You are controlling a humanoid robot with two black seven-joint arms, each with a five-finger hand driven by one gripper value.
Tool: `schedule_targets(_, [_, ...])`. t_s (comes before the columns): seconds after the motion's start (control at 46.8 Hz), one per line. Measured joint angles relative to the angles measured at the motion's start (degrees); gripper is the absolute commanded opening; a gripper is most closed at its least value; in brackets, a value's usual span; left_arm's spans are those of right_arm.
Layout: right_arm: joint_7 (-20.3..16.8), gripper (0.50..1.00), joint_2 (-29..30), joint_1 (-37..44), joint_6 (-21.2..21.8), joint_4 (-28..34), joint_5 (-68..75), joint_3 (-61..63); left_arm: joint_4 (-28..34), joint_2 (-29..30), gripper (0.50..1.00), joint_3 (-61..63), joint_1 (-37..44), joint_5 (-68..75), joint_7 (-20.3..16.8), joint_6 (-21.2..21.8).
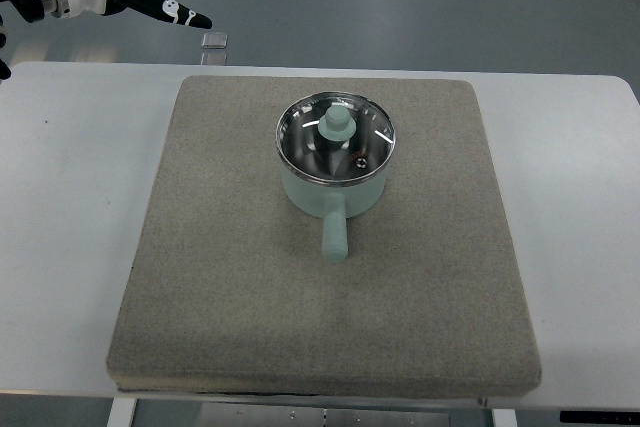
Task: Place lid left of pot with left hand
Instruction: 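Swing the left hand over the pot and lower it toward the lid knob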
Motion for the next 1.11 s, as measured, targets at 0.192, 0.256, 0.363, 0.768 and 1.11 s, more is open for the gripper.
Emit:
schedule_targets(0.192, [0.0,0.921,0.0,0.0,0.0,0.0,0.0,0.0,-8.4,1.9,0.994,-0.1,-1.2,8.4,0.0,0.0])
schedule_targets(0.256, [0.0,0.921,0.0,0.0,0.0,0.0,0.0,0.0,-11.0,2.1,0.994,-0.1,-1.2,11.7,0.0,0.0])
schedule_targets(0.363, [0.0,0.921,0.0,0.0,0.0,0.0,0.0,0.0,-15.2,2.0,0.994,-0.1,-2.8,18.8,0.0,0.0])
schedule_targets(0.768, [0.0,0.921,0.0,0.0,0.0,0.0,0.0,0.0,-28.2,1.0,0.994,1.0,-10.0,37.6,0.1,0.0])
schedule_targets(1.11, [0.0,0.921,0.0,0.0,0.0,0.0,0.0,0.0,-29.4,-6.6,0.994,8.0,-14.6,46.1,0.9,0.0])
